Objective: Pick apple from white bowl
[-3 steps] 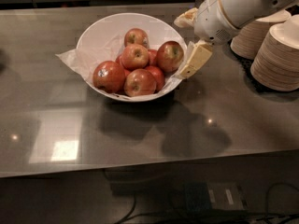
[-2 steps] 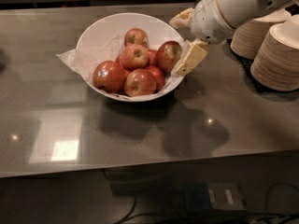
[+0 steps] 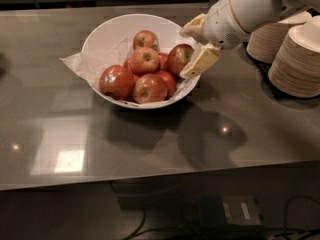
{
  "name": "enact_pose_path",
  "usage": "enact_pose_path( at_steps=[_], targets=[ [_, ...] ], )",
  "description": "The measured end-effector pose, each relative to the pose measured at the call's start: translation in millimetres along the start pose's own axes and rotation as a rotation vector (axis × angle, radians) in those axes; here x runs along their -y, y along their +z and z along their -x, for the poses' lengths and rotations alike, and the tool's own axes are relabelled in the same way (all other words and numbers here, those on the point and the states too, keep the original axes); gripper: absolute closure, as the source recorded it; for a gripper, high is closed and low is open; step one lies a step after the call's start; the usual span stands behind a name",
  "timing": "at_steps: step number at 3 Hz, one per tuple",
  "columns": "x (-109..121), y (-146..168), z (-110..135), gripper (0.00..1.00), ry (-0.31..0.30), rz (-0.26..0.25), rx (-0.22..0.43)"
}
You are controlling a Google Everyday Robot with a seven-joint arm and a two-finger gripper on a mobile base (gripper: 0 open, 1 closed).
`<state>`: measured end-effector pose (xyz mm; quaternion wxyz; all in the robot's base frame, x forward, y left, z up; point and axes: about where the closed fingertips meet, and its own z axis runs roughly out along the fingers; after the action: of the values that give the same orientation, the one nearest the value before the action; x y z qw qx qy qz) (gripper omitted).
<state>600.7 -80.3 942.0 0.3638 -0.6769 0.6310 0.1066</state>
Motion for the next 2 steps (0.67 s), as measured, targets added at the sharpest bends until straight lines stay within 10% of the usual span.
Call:
enact_pose_path(
  at_steps=[2],
  targets=[
    [4.2, 12.5, -11.1, 0.26, 0.010, 0.020, -0.021]
  ],
)
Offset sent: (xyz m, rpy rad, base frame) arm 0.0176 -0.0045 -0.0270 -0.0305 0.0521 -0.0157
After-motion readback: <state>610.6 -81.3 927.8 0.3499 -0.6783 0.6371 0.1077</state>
